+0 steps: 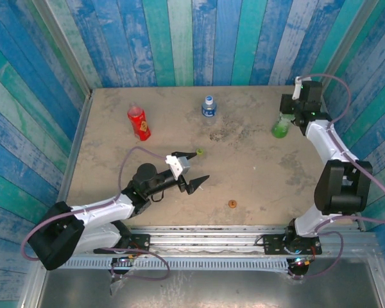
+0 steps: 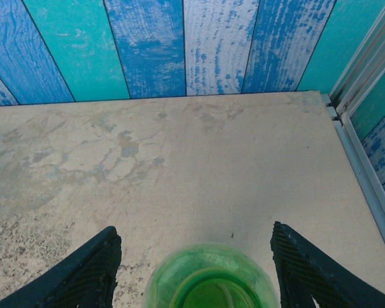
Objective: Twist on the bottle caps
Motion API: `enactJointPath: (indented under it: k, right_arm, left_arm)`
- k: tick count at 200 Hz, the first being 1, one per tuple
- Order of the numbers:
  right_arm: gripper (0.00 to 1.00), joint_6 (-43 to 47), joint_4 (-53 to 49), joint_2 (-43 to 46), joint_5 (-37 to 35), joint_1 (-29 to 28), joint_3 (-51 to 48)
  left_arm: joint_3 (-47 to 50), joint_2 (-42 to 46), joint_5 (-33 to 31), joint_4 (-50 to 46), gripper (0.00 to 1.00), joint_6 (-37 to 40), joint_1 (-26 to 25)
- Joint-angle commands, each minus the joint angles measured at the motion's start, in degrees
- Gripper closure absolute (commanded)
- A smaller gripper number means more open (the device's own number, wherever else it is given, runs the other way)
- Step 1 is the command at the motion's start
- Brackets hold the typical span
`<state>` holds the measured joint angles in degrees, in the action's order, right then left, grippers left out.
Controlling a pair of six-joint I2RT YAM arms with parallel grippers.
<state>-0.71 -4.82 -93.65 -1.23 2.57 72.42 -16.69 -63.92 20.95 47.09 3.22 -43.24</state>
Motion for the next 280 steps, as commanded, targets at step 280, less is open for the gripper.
enactJointPath:
  k: [280]
  right_arm:
    - [0.72, 4.23, 16.81, 14.13, 18.95, -31.69, -15.95]
  left_arm:
    - [1.69, -13.75, -9.82, 21.01, 0.06, -3.18, 0.06]
